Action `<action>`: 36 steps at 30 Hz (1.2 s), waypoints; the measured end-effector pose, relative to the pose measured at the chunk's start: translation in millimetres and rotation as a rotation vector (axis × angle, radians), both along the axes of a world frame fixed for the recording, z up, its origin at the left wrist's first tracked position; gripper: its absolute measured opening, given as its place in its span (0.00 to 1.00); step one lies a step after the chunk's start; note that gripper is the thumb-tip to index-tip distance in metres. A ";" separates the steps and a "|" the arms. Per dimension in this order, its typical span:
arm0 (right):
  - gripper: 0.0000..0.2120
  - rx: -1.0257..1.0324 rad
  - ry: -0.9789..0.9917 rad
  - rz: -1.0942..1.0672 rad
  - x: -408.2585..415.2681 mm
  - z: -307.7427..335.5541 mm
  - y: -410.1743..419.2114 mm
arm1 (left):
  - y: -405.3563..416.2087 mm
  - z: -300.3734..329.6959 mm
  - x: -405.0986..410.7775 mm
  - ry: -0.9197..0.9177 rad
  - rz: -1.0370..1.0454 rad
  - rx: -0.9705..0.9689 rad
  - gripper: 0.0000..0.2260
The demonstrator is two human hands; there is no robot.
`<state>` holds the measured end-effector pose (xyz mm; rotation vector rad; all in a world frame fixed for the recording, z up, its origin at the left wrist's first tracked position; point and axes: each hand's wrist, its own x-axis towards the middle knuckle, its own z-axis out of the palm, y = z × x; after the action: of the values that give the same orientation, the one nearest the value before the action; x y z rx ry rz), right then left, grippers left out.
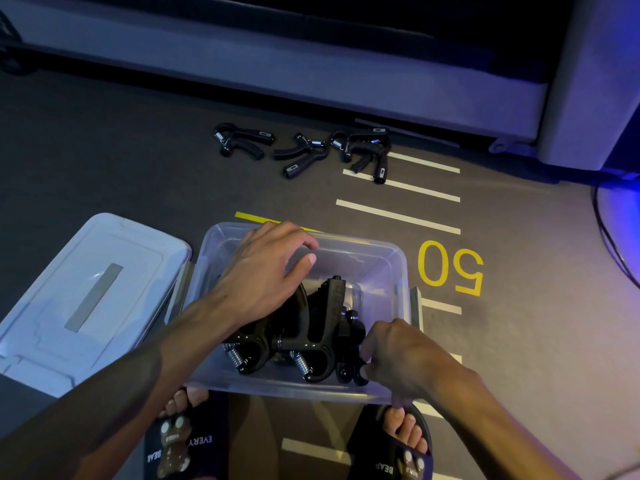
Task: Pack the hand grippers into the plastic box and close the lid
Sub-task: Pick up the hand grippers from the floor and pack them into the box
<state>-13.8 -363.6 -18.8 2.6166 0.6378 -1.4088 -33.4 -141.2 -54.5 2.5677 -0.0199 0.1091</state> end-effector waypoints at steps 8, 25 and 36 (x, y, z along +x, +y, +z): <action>0.14 0.023 -0.013 0.000 4.4 -7.9 -0.5 | 0.6 -0.3 0.2 -0.004 -0.004 0.001 0.09; 0.13 0.026 -0.083 0.047 1.0 -2.1 -0.9 | 2.6 -1.6 -0.5 0.004 -0.003 -0.012 0.10; 0.15 0.045 -0.089 0.077 2.5 -0.6 1.7 | 3.2 0.3 -0.7 -0.001 -0.004 -0.011 0.10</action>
<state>-11.3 -361.9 -19.4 2.6405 0.7579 -1.2638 -34.1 -138.1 -54.2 2.5568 -0.0248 0.1089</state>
